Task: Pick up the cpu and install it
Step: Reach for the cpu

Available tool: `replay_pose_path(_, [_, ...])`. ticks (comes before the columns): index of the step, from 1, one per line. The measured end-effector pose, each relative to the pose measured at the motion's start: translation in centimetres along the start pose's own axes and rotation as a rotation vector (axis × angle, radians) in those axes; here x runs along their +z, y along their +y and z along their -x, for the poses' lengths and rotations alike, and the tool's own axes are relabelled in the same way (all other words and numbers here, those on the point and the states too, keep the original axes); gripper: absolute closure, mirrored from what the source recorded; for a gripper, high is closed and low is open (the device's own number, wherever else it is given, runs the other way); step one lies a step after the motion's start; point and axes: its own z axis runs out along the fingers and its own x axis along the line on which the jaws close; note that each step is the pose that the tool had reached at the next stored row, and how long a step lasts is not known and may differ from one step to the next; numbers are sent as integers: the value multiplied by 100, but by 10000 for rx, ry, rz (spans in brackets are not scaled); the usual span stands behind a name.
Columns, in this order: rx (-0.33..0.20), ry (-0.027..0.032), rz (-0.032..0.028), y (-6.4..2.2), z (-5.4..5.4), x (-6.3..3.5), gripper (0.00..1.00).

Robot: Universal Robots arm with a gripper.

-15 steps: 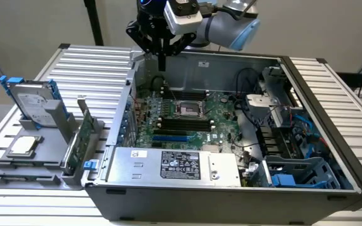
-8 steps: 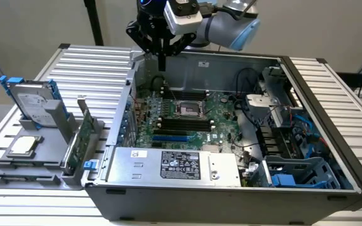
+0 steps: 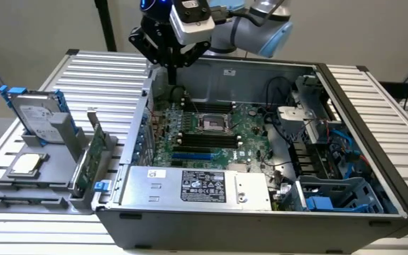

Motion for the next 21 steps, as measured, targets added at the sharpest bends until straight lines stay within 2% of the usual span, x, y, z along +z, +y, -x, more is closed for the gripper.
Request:
replay_pose_path(3, [-13, -9, 1, -47, -92, -4, 89])
replay_pose_path(9, [-17, -57, 4, -136, -355, -14, 89])
replay_pose_path(21, [-19, -80, 5, -303, -889, -23, 89])
